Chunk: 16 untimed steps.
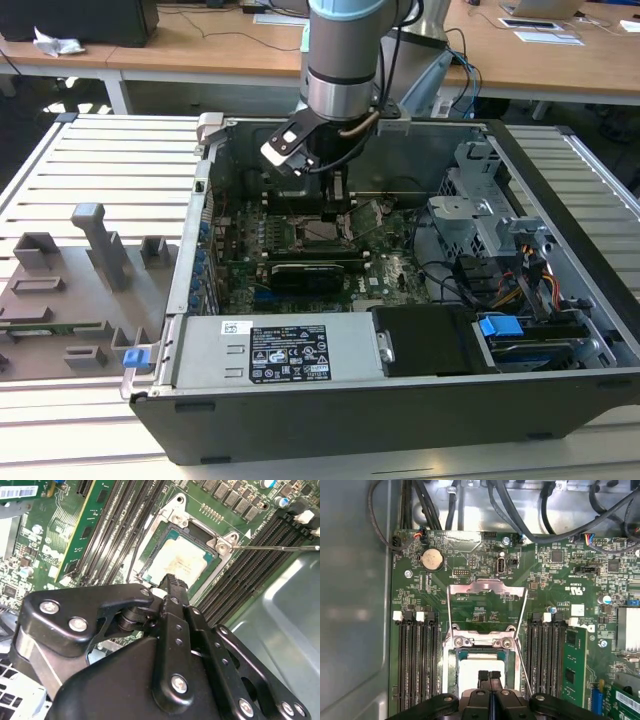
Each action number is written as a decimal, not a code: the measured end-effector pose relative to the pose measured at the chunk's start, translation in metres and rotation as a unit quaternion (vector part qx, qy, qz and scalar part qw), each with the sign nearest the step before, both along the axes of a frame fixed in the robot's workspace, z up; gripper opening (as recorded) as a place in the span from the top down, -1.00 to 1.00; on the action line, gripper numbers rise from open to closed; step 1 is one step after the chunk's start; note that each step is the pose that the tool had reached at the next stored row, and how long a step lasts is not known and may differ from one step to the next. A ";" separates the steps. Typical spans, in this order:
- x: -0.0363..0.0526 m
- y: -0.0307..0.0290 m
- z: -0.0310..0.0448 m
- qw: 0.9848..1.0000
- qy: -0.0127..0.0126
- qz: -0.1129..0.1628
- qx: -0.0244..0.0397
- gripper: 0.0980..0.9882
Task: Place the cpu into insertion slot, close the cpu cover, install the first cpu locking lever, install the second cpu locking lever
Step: 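Place the cpu into insertion slot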
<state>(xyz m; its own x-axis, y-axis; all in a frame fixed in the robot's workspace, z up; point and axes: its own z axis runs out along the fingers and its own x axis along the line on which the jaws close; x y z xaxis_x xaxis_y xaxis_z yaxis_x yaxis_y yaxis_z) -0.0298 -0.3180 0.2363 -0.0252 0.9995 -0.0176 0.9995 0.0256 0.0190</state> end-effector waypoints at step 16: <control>0.0000 0.0000 0.0416 1.000 0.000 0.000 0.000 0.97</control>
<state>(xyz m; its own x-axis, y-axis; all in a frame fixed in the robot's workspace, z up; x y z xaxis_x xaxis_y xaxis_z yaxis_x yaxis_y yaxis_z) -0.0298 -0.3180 0.2780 -0.0252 0.9995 -0.0179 0.9995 0.0256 0.0190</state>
